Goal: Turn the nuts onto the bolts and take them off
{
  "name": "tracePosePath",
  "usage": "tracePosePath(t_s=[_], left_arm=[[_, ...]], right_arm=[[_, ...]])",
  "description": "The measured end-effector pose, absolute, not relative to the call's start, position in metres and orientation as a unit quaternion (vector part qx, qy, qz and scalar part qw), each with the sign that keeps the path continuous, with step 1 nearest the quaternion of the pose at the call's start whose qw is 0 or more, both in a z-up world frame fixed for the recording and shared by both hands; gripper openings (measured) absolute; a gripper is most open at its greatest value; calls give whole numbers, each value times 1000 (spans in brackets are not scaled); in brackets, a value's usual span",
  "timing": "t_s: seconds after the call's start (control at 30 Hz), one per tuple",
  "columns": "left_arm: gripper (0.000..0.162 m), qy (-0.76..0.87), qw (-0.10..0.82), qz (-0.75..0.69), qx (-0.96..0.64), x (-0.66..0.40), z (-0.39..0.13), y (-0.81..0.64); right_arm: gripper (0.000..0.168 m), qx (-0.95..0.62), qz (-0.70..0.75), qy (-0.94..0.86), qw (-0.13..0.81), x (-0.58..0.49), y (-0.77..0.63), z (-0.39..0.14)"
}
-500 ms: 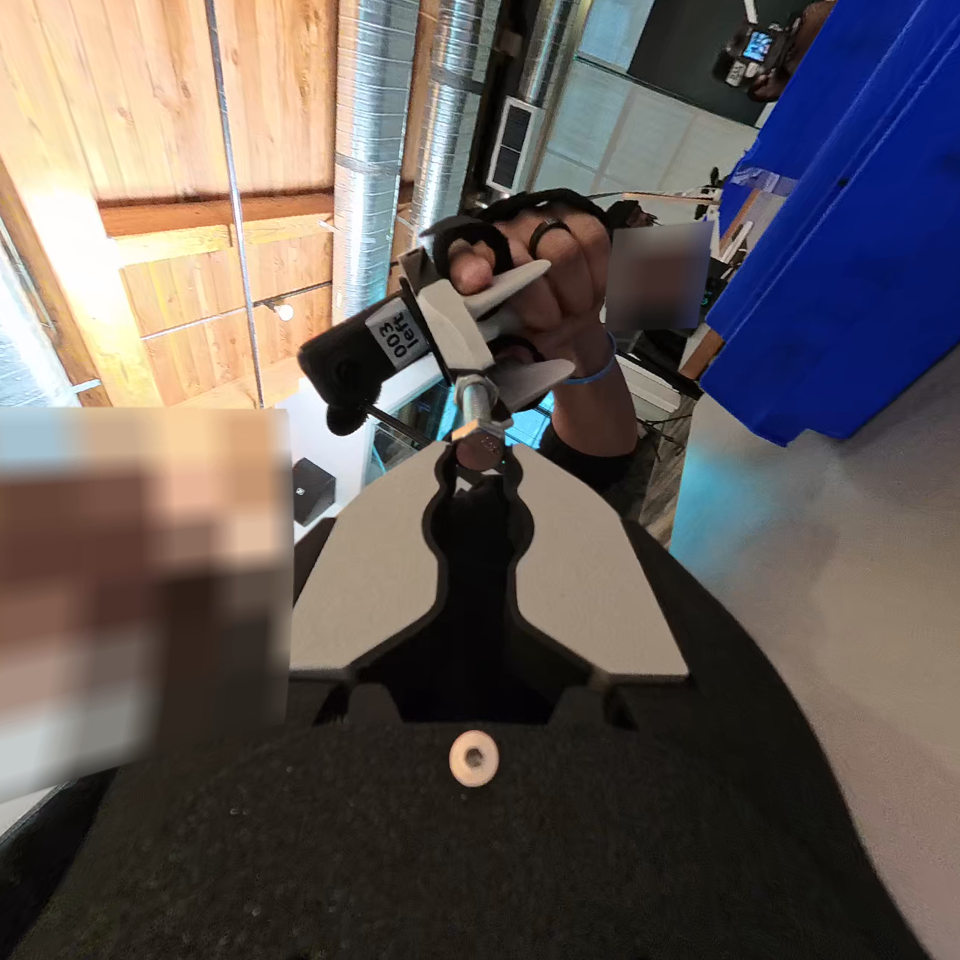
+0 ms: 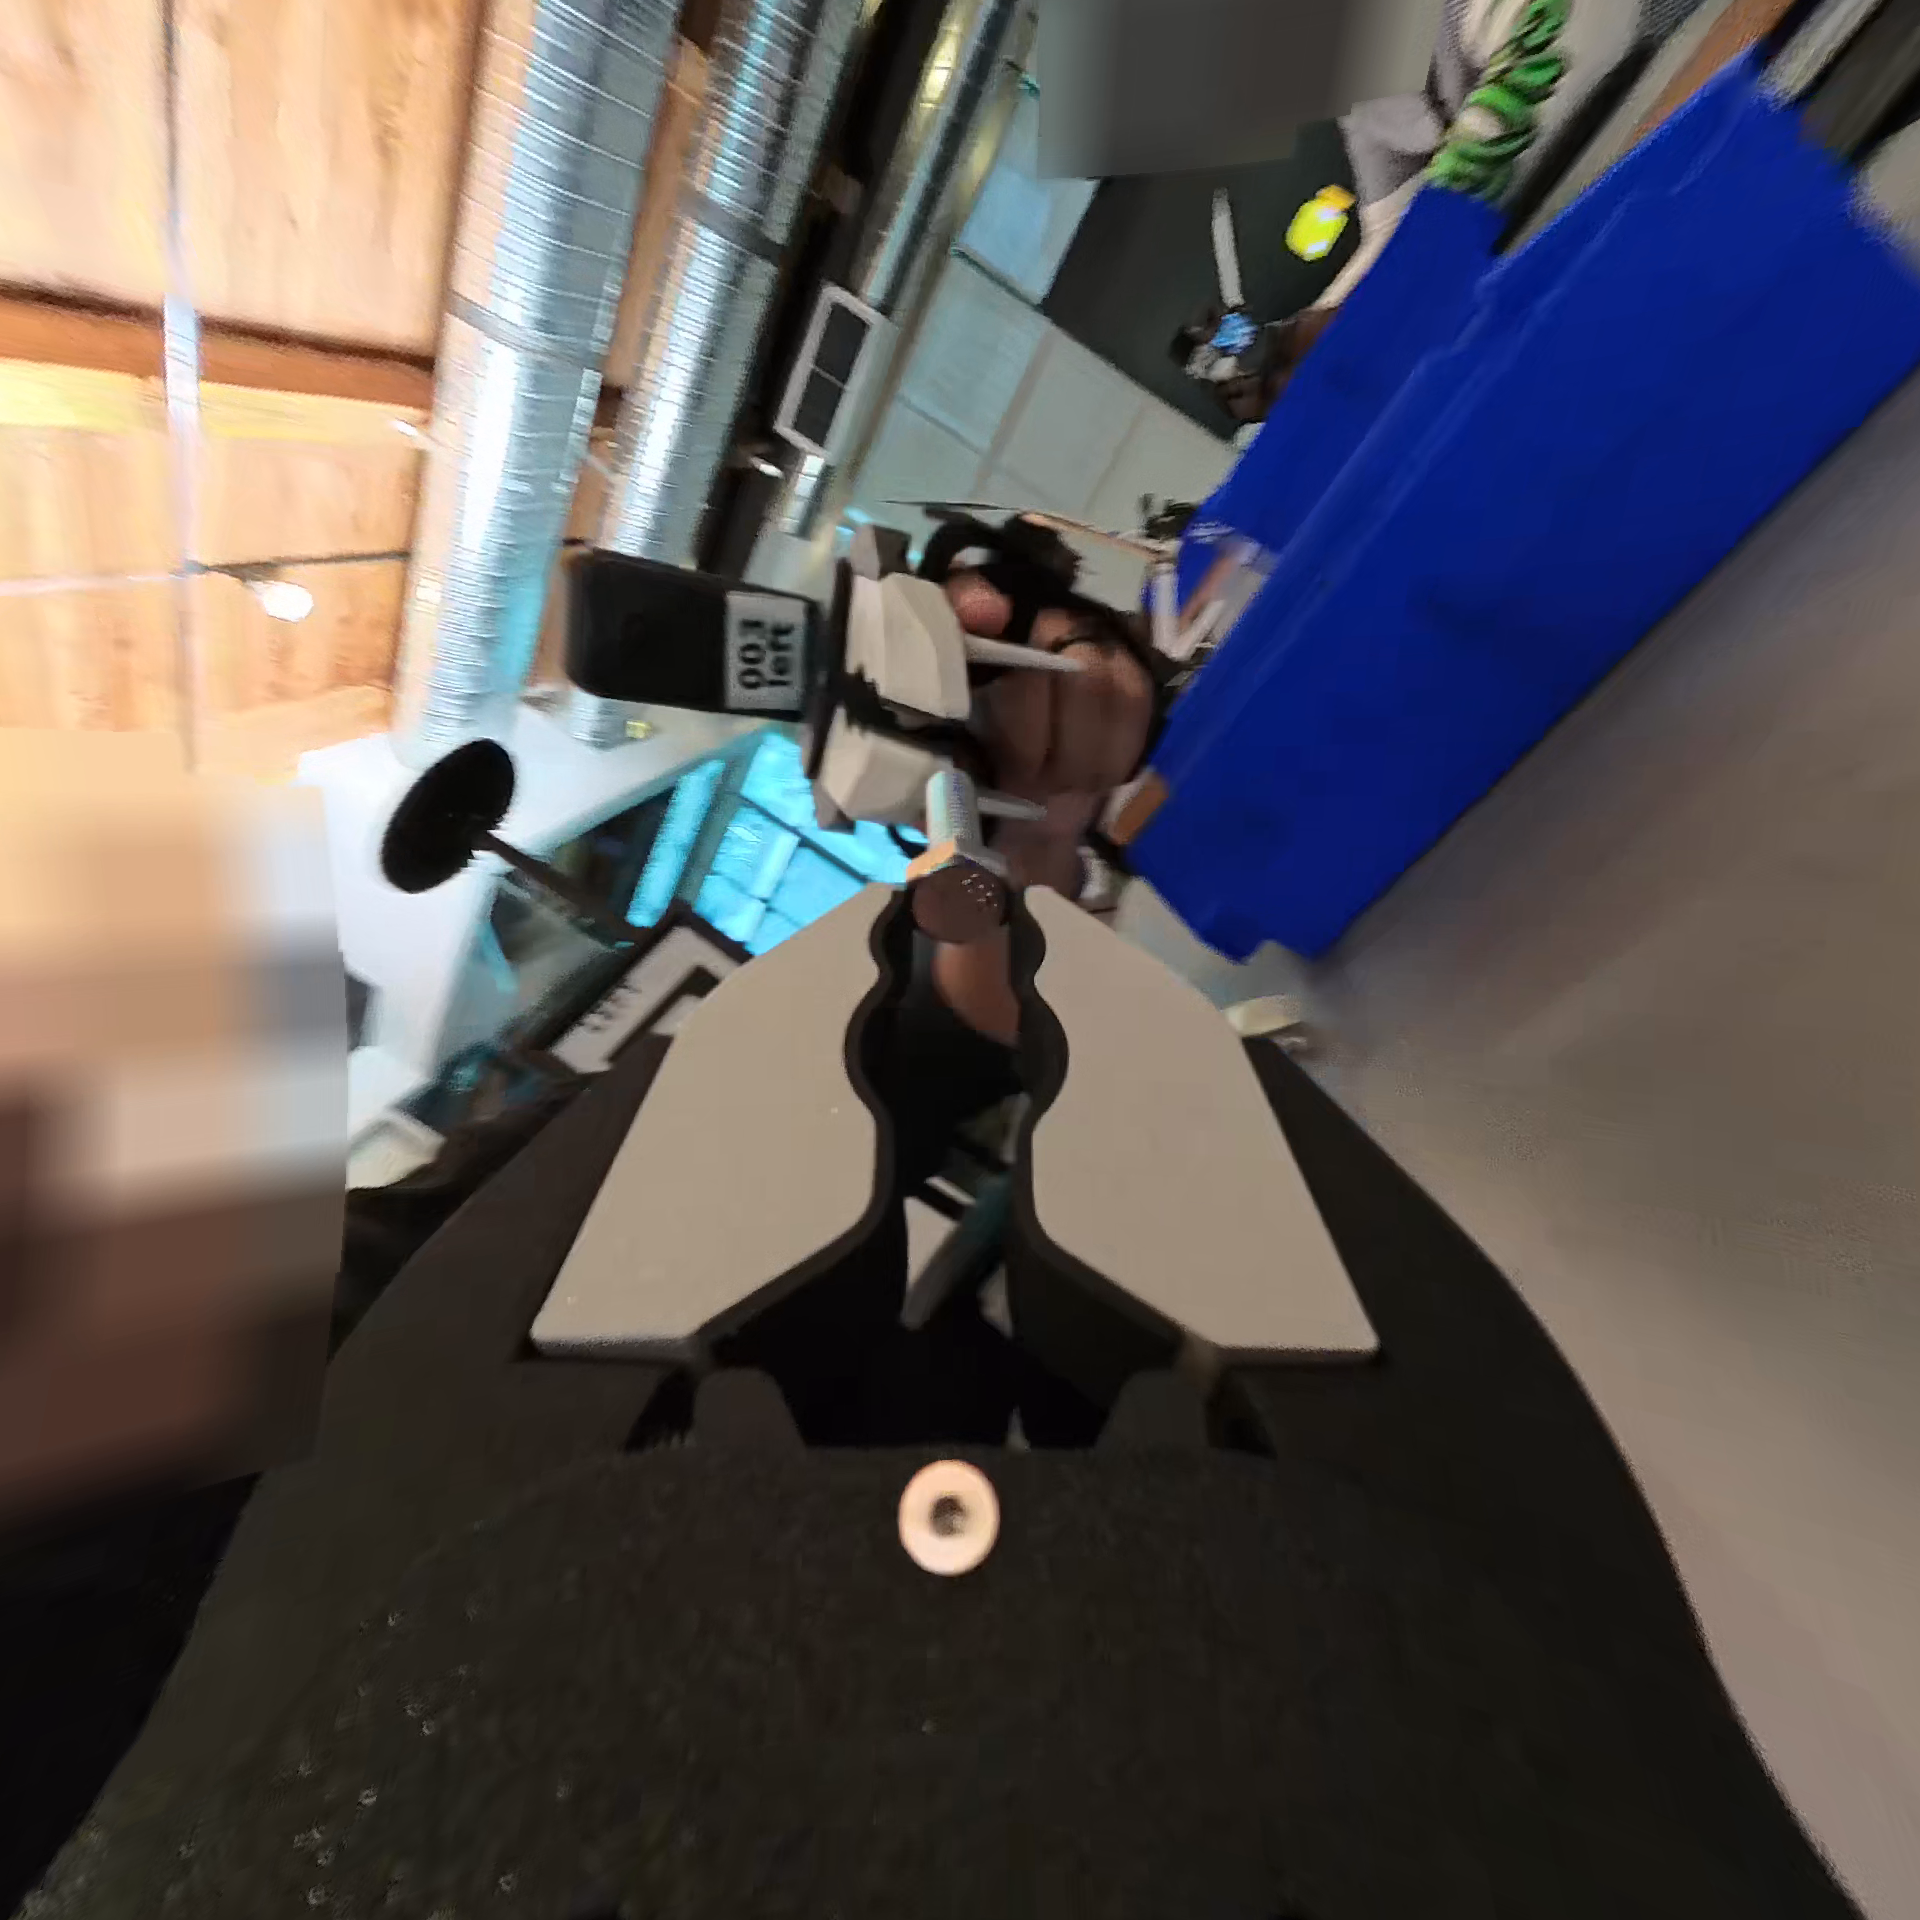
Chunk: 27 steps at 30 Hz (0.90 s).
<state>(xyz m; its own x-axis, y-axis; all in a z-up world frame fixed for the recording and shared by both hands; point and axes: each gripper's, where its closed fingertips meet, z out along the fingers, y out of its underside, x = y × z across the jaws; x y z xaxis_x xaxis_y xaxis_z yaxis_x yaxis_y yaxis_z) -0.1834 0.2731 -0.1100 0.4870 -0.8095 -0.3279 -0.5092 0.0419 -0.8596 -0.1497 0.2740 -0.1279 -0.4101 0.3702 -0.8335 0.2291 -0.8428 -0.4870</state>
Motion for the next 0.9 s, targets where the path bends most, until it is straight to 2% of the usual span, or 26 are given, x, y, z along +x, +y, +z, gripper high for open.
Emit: tracePosePath(t_s=[0.03, 0.1, 0.17, 0.47, 0.67, 0.8, 0.9], left_arm=[[1, 462, 542, -146, -687, -186, -111, 275], [5, 411, 552, -177, -703, -188, -110, 268], [23, 368, 568, -164, -718, -197, -110, 258], [26, 273, 562, -156, -765, -193, -156, 235], [31, 285, 535, -227, -762, -174, -158, 242], [18, 285, 544, -255, -747, -173, -155, 240], [17, 296, 545, -265, -738, -171, -153, 236]], right_arm=[[17, -554, 780, -284, 71, -150, 281, -132], [17, -569, 759, -293, 122, -148, 289, -137], [17, -582, 731, -310, 175, -146, 294, -142], [17, -572, 670, -412, 234, -157, 272, -153], [18, -521, 647, -510, 224, -166, 237, -161], [17, -508, 676, -495, 200, -163, 233, -157], [18, -502, 679, -502, 186, -161, 231, -157]])
